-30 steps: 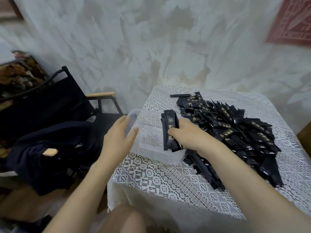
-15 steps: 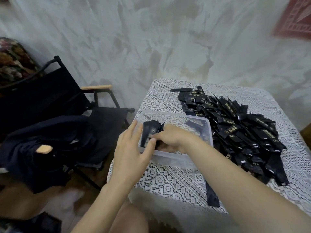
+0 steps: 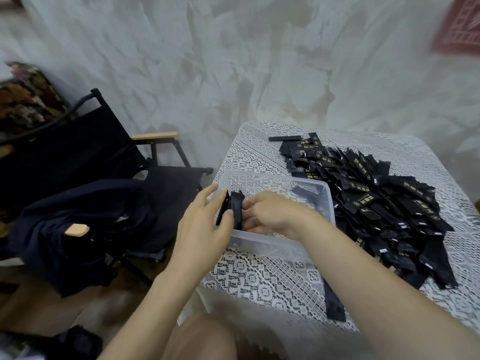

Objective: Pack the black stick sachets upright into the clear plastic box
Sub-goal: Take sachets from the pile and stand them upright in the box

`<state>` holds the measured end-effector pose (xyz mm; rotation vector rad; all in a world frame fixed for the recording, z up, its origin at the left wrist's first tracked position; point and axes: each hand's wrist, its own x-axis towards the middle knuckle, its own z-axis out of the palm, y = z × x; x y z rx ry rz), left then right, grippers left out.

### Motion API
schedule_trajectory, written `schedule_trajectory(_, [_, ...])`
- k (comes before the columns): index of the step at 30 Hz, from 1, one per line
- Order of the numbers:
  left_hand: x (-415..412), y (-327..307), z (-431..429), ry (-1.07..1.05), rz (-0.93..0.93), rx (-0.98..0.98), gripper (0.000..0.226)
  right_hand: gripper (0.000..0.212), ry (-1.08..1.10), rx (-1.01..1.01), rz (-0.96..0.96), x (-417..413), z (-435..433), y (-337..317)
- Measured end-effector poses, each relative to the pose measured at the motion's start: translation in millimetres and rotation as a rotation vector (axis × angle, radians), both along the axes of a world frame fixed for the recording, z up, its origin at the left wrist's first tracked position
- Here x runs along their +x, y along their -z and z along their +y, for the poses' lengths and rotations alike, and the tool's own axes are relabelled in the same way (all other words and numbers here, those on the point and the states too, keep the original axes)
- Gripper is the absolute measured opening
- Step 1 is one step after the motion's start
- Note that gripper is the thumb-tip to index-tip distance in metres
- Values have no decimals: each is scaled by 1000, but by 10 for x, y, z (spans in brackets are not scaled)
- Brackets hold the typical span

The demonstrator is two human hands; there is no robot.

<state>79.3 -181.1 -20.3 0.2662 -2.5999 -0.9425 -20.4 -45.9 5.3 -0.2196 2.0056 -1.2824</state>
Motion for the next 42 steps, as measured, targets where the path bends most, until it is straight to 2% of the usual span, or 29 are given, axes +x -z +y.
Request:
schedule_trajectory(6, [11, -20, 21, 0, 1, -22, 39, 41, -14, 47, 38, 20, 152, -36])
schedule_trajectory(12, [62, -40, 50, -11, 0, -38, 37, 23, -37, 128, 115, 111, 194, -114])
schedule_trajectory(15, [60, -45, 45, -11, 4, -42, 37, 23, -9, 104, 100, 141, 165, -133])
schedule_trajectory(19, [43, -31, 30, -4, 15, -38, 37, 21, -60, 196, 192, 160, 97, -165])
schedule_trajectory(22, [12, -13, -5, -6, 32, -46, 40, 11, -66, 160, 182, 159, 26, -157])
schedule_trajectory(24, [-7, 2, -24, -5, 40, -53, 41, 21, -69, 139, 187, 146, -41, -142])
schedule_trajectory(27, [-28, 21, -49, 1, 49, -61, 41, 24, -64, 124, 168, 96, -113, -106])
schedule_trajectory(31, [-78, 4, -107, 20, 22, -96, 41, 13, -10, 93, 119, 24, -98, -26])
schedule_trajectory(34, [-80, -11, -137, 37, 5, -120, 42, 15, 4, 79, 105, 3, -80, 15])
schedule_trajectory(37, [-27, 3, -124, 44, 3, -108, 41, 8, 13, 56, 94, 17, -63, 20])
schedule_trajectory(42, [12, 25, -85, 37, 29, -68, 39, 5, 19, 112, 128, 32, -61, 34])
